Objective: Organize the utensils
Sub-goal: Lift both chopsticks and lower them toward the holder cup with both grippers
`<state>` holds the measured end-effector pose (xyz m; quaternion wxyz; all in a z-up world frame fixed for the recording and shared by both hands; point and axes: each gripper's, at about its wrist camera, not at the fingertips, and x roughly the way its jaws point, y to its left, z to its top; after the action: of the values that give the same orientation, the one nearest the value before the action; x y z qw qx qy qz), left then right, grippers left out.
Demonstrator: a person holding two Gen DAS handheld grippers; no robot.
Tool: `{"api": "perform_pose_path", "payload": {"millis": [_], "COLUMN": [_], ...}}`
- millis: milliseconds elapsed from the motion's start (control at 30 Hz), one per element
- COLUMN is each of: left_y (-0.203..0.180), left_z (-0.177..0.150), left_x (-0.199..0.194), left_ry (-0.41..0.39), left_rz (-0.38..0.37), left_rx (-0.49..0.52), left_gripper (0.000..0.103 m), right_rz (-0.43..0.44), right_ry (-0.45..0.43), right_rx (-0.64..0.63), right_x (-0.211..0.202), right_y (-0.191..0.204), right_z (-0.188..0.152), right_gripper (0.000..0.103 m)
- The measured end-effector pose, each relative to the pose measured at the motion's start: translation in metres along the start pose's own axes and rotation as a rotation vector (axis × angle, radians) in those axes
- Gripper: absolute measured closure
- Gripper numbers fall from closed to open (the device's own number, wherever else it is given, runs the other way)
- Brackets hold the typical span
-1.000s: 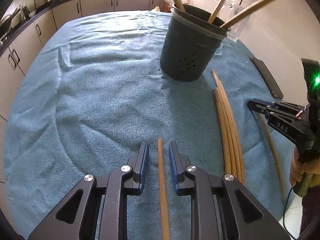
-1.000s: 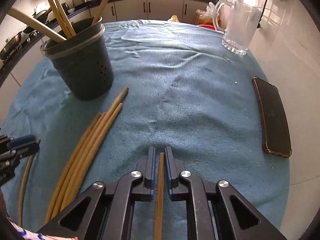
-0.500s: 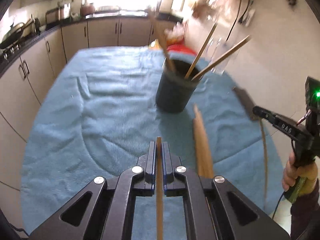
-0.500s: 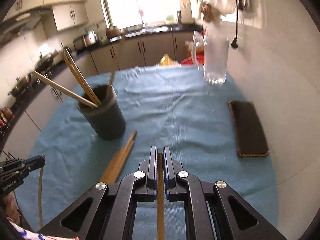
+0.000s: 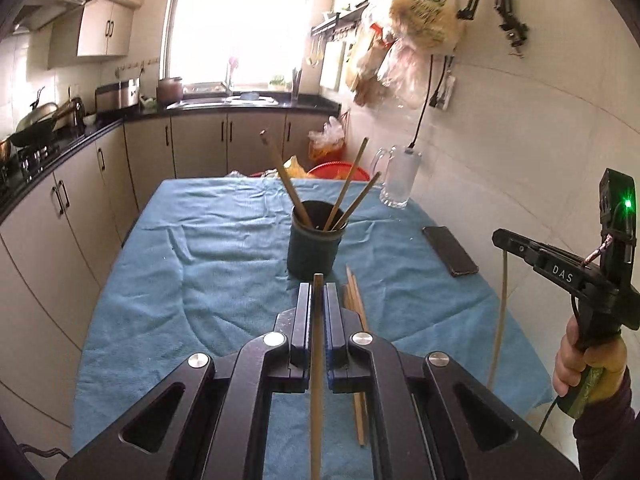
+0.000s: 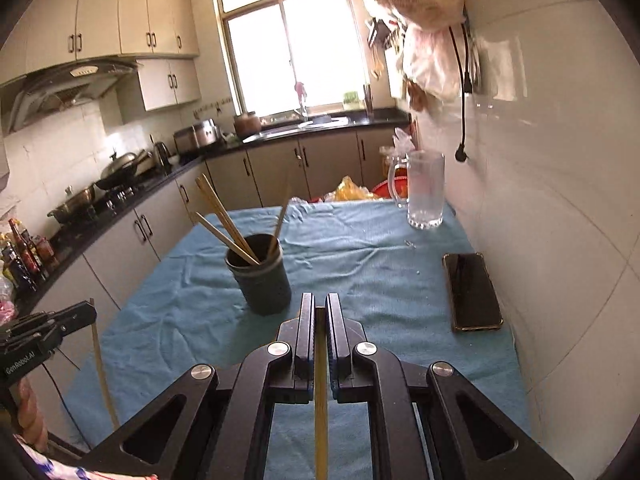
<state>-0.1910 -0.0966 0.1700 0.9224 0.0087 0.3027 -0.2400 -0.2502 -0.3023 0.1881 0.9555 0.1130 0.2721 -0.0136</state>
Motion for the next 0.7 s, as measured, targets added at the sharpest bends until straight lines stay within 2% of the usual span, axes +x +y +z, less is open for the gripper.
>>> {"api": "perform_pose_path", "payload": {"millis": [300, 700], "left_y": [-0.012, -0.004], "left_z": [-0.001, 0.024], "left_x": [-0.032, -0.032], "left_ry": [-0.076, -0.120], "left_rz": [-0.017, -0.027], "left_rx": [0.017, -0.013], "left_gripper": [0.098, 0.098], "right_rz": [0.015, 0.018], "right_ry": [-0.062, -0.111], "right_rx": [-0.024, -0.042], "right_x": [-0.028, -0.028], "right_y": [0.012, 0.019], "right_z": [0.005, 0.031], "right_gripper": [0.098, 0.098]}}
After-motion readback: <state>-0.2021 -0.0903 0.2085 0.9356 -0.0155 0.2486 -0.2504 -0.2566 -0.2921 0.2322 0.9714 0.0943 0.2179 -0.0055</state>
